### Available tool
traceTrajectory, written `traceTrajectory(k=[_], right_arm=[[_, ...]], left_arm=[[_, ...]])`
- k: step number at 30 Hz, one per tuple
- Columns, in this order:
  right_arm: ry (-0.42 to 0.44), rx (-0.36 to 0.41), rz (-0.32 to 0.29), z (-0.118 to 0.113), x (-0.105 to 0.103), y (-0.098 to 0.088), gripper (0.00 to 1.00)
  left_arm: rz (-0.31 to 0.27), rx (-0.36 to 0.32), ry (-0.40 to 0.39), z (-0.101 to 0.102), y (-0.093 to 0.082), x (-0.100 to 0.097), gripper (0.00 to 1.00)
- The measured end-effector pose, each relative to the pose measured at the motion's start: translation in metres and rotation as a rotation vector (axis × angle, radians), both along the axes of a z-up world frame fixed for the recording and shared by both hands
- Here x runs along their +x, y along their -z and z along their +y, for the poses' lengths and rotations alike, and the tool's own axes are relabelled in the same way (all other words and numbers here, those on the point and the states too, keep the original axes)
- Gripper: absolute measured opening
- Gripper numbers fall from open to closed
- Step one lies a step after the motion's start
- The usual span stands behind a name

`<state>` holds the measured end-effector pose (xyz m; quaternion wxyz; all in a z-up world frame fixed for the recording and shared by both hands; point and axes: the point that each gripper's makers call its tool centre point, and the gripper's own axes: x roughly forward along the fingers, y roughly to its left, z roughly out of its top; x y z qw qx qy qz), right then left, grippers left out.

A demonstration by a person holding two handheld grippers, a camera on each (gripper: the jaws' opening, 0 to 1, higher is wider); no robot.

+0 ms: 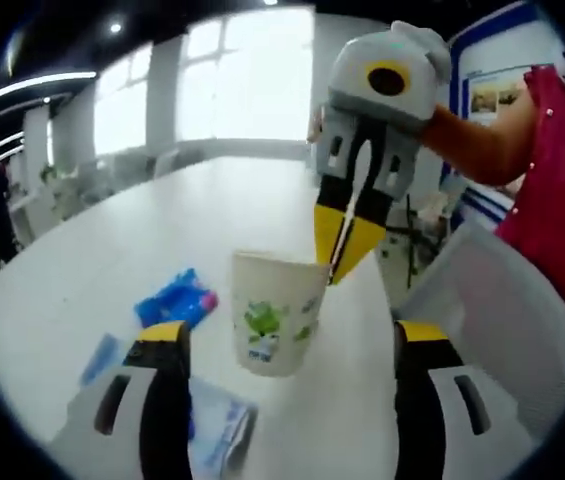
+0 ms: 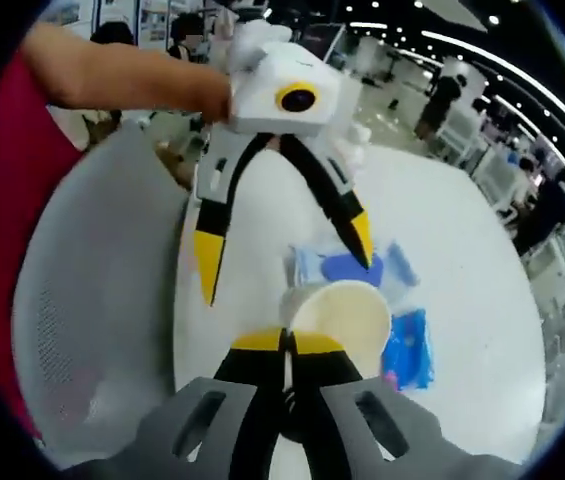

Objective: Arrange the tabletop items into an orderly group along one side of the table until the central work area is clear of visible clutter.

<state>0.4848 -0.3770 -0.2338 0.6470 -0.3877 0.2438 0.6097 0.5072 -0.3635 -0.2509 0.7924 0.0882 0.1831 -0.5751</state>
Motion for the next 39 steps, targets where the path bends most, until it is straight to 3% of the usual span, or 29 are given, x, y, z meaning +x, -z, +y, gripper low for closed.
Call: traceTrajectory(k=[5, 11, 19, 22, 39], right_arm=[[-0.027, -0.013, 0.02, 0.009, -0.01, -0.011, 0.02], [-0.084, -0.099, -0.018, 0.015, -0.021, -0.008, 0.02], [-0.133, -0.137, -0.031, 0.023, -0.032, -0.01, 0.02], [-0.162, -0.217, -0.054, 0.018, -0.034, -0.007, 0.02], [-0.239, -0.274, -0.089, 0.026, -0.044, -0.013, 0.02]], left_arm=[[-0.039, -0.036, 0.007, -0.003, -0.012, -0.002, 0.76], [-0.063, -0.051, 0.044, -0.01, -0.022, -0.01, 0.67], [-0.074, -0.017, 0.074, -0.011, -0.018, -0.016, 0.58], [-0.085, -0.015, 0.082, -0.012, -0.019, -0.018, 0.56], [-0.124, -0.021, 0.094, -0.011, -0.021, -0.025, 0.44]])
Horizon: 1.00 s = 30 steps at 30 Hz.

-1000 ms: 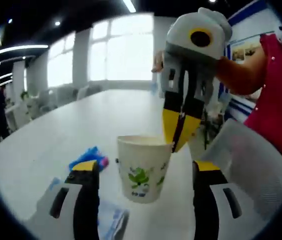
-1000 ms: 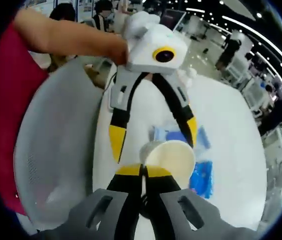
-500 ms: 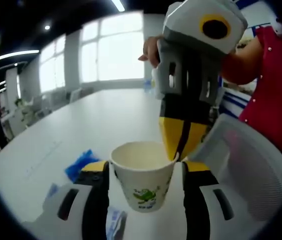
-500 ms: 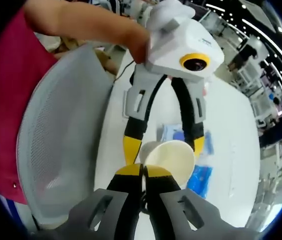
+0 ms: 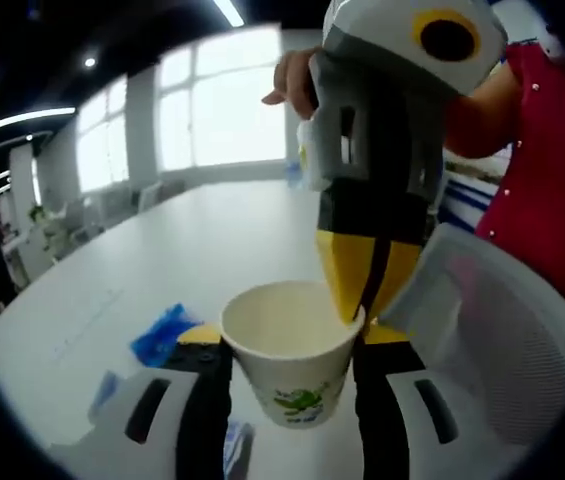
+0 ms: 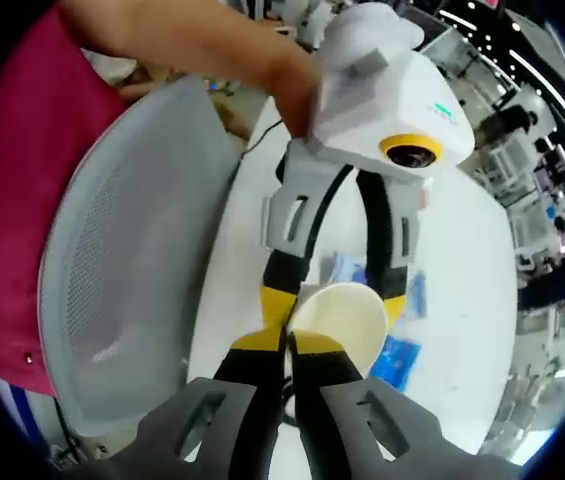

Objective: Arrange the tabletop items into an orderly group along one side of the table until the central work area is clear of visible clutter.

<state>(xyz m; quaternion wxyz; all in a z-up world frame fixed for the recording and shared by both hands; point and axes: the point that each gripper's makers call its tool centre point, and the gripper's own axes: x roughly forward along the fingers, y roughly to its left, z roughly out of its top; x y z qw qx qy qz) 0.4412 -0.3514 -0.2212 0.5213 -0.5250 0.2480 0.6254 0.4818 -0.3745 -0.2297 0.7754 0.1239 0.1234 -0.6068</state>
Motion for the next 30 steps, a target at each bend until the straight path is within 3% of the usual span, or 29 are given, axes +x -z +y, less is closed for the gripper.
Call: traceTrajectory(k=[10, 19, 25, 30], right_arm=[[0.022, 0.044, -0.008, 0.003, 0.005, -0.01, 0.07], [0.092, 0.16, -0.001, 0.003, 0.013, -0.03, 0.11], [0.168, 0.26, -0.011, -0.001, 0.027, -0.044, 0.18], [0.244, 0.336, -0.01, -0.009, 0.043, -0.048, 0.31]], left_arm=[[0.01, -0.077, -0.028, 0.007, -0.008, 0.001, 0.42], [0.018, -0.101, -0.077, 0.024, -0.005, 0.001, 0.42], [0.016, -0.113, -0.122, 0.041, -0.007, 0.002, 0.42], [0.016, -0.116, -0.168, 0.061, -0.006, 0.003, 0.42]])
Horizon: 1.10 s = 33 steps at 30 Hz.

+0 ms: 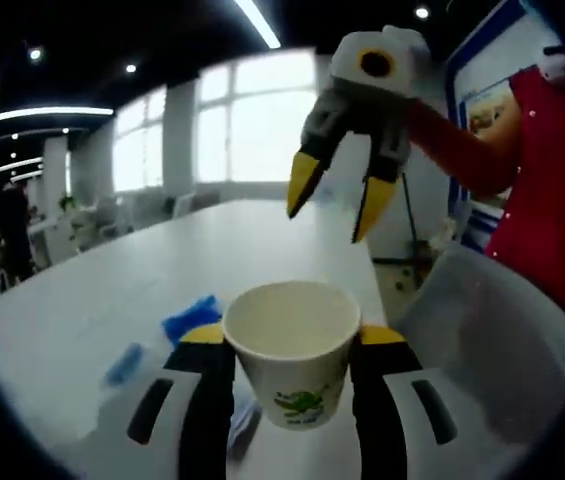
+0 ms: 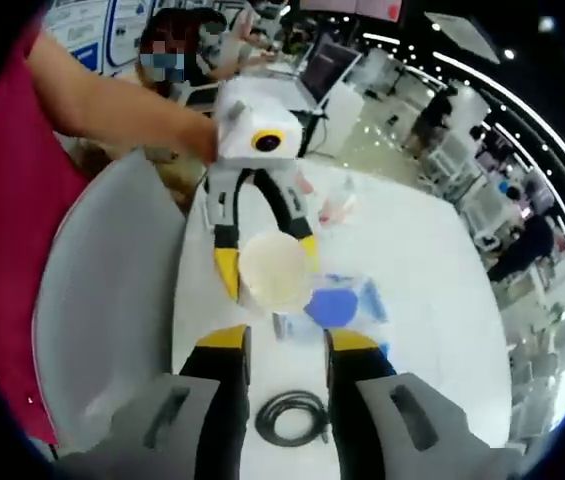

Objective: Arrange the tabletop items into an orderly group along one side of the table until the central work area is clear of visible clutter.

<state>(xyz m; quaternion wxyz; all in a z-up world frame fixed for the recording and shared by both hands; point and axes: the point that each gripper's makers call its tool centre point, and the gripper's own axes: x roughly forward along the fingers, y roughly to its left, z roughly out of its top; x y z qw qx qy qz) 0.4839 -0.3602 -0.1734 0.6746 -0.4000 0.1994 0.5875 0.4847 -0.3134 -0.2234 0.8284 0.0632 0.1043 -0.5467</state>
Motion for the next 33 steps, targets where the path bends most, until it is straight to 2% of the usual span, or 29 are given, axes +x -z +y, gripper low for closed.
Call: traceTrajectory(k=[3, 6, 9, 18, 25, 33], right_arm=[[0.032, 0.039, 0.008, -0.001, 0.007, 0.001, 0.38], [0.083, 0.077, 0.04, -0.001, 0.014, 0.007, 0.48], [0.135, 0.104, 0.069, -0.001, 0.023, 0.016, 0.54], [0.268, 0.258, 0.218, 0.013, 0.049, 0.03, 0.57], [0.33, 0.27, 0.249, 0.016, 0.071, 0.046, 0.57], [0.402, 0.272, 0.334, 0.02, 0.093, 0.081, 0.56]], left_arm=[[0.001, -0.006, -0.025, 0.009, 0.0, 0.001, 0.42], [0.002, -0.012, -0.059, 0.019, 0.0, 0.003, 0.43], [0.002, -0.021, -0.082, 0.026, 0.0, 0.004, 0.43], [0.009, -0.013, -0.14, 0.043, 0.007, 0.01, 0.42], [0.006, -0.013, -0.188, 0.056, 0.011, 0.017, 0.42], [0.008, 0.02, -0.267, 0.076, 0.027, 0.032, 0.42]])
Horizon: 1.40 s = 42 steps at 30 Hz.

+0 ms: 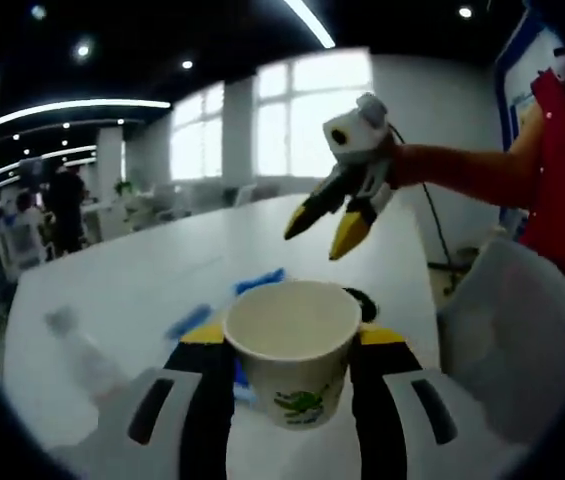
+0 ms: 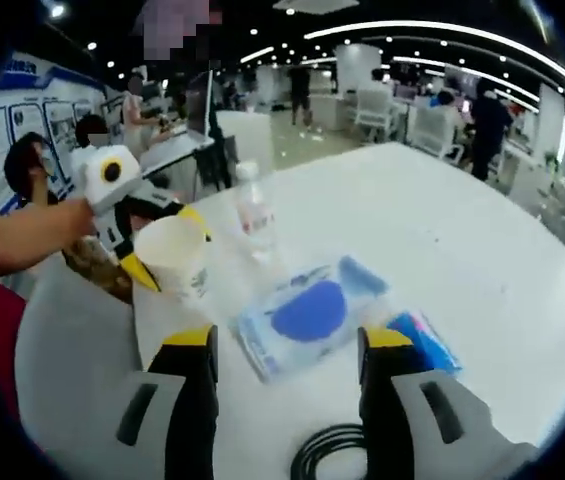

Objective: Arrange the tabletop items into an orderly group along one side of the table until the central work area is clear of visible clutter.

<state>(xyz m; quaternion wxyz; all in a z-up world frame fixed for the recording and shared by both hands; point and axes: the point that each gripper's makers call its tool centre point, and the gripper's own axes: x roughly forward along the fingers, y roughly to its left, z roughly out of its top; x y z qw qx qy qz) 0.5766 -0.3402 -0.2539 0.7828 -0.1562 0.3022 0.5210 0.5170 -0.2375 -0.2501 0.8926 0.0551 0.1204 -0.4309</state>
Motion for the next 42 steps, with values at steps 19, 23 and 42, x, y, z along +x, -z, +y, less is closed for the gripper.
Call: traceTrajectory(k=[19, 23, 42], right_arm=[[0.113, -0.017, 0.183, 0.01, 0.032, 0.077, 0.51], [0.147, -0.023, 0.217, 0.015, 0.042, 0.091, 0.5], [0.341, 0.06, 0.392, 0.027, 0.07, 0.126, 0.38]], left_arm=[[0.0, 0.014, -0.059, 0.009, 0.018, 0.024, 0.42], [-0.005, 0.012, -0.064, 0.01, 0.018, 0.027, 0.42], [0.002, -0.006, -0.063, 0.011, 0.021, 0.034, 0.42]])
